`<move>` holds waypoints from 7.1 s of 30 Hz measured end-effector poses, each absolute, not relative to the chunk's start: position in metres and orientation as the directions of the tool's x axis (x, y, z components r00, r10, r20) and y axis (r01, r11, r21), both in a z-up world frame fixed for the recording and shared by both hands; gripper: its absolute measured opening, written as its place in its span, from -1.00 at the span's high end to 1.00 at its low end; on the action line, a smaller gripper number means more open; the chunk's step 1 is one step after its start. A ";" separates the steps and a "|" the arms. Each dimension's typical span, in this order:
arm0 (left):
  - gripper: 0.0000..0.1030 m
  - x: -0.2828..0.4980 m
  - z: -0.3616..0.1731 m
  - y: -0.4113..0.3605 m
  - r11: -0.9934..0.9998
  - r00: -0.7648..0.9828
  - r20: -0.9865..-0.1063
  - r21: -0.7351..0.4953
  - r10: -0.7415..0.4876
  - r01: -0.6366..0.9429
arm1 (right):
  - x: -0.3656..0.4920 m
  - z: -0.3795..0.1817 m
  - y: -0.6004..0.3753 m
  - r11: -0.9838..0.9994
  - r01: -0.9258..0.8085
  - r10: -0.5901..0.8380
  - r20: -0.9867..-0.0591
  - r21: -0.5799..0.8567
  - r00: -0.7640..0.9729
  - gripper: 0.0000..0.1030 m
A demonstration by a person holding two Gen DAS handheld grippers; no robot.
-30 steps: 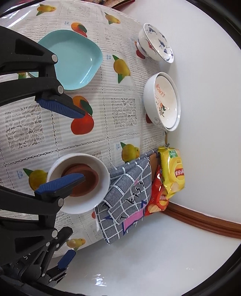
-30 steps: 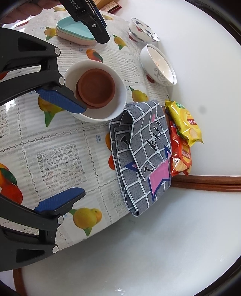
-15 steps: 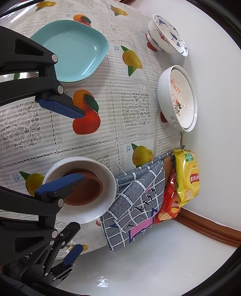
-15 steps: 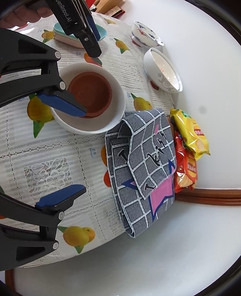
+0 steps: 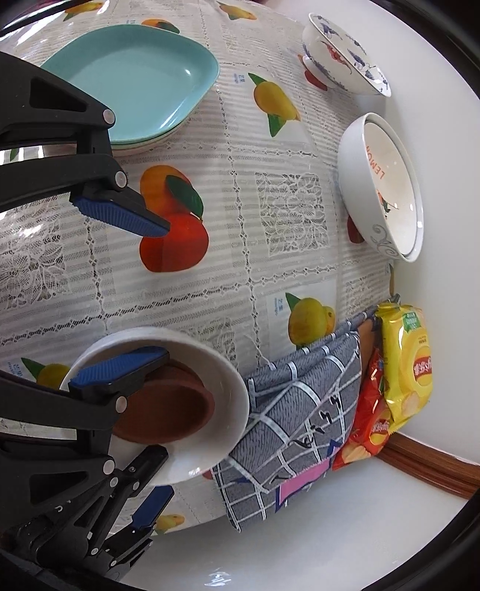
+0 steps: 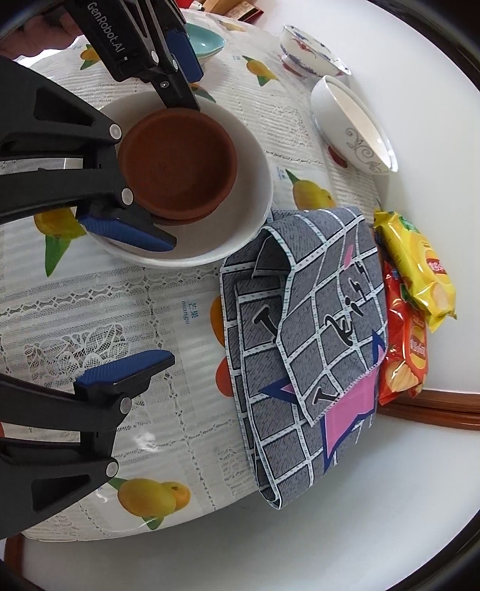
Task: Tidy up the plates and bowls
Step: 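Move both grippers to the white bowl rim, then grip the white bowl rim with both grippers and lift it, then carry the white bowl with both grippers toward the teal plate stack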
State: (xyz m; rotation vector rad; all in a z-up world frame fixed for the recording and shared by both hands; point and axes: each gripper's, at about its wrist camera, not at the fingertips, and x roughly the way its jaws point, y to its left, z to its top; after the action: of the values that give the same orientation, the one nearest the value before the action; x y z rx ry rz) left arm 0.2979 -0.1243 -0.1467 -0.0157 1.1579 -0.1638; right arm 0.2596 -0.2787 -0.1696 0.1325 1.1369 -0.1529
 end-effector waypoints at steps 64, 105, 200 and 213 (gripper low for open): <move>0.84 0.281 -0.140 -0.136 0.958 0.389 -0.878 -0.223 -0.277 0.178 | 0.243 -0.149 -0.276 0.952 0.240 0.049 -0.866 0.192 0.498 0.79; 0.84 0.230 -0.062 -0.109 0.960 0.497 -0.823 -0.204 -0.273 0.190 | 0.198 -0.067 -0.245 0.954 0.219 0.035 -0.800 0.206 0.599 0.80; 0.84 0.239 -0.050 0.049 0.975 0.554 -0.812 -0.221 -0.181 -0.005 | 0.239 -0.058 -0.098 0.974 0.037 0.158 -0.784 0.224 0.600 0.81; 0.83 0.246 -0.062 0.063 0.977 0.538 -0.827 -0.212 -0.162 -0.032 | 0.251 -0.072 -0.084 0.972 0.019 0.182 -0.797 0.235 0.577 0.81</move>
State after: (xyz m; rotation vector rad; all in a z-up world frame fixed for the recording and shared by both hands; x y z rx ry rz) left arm 0.2460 0.0630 -0.0619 -0.2116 1.0015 -0.0784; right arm 0.2510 -0.0843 -0.0722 0.2278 0.9537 0.0965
